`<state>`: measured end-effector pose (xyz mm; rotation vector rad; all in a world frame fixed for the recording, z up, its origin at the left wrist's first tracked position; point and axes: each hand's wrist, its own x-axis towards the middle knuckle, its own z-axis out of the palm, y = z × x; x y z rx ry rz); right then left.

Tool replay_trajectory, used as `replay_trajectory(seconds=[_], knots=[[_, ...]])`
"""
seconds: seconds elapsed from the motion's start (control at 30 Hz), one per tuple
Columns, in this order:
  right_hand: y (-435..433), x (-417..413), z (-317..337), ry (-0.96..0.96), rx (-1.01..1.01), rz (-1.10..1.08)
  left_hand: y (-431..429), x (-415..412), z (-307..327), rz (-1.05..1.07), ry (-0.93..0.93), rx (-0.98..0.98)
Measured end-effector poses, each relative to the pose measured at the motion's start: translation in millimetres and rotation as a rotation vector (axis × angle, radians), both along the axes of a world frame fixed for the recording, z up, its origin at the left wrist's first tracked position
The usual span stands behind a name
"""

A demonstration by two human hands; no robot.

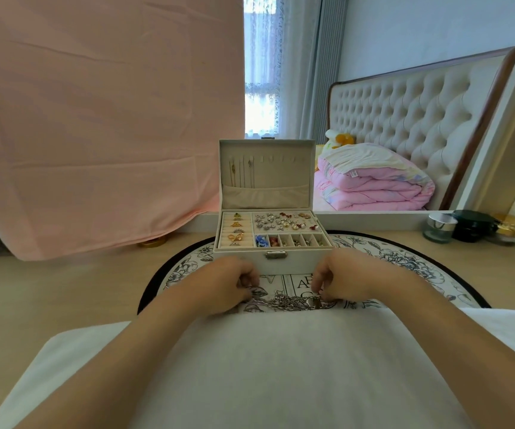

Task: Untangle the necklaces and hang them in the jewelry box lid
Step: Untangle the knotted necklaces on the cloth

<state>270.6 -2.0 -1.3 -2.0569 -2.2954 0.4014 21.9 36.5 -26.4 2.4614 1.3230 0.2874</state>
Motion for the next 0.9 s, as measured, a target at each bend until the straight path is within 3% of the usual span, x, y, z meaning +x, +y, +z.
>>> replay_trajectory(seconds=[0.13, 0.3, 0.53, 0.63, 0.8, 0.9], knots=[[-1, -4, 2, 0.058, 0.079, 0.052, 3, -8, 9, -0.003, 0.118, -0.007], [-6, -13, -4, 0.200, -0.075, 0.142, -11, 13, 6, -0.102, -0.004, 0.131], [1, -3, -15, 0.061, 0.129, 0.117, -8, 14, -4, -0.134, 0.086, 0.192], [4, -2, -18, 0.182, 0.182, 0.077, -6, 11, -8, -0.098, 0.096, 0.269], [7, 2, -16, 0.520, 0.079, -0.036, -3, 7, -13, 0.071, -0.244, 0.062], [9, 5, -17, 0.703, 0.065, -0.064, -2, 9, -5, 0.203, -0.542, -0.096]])
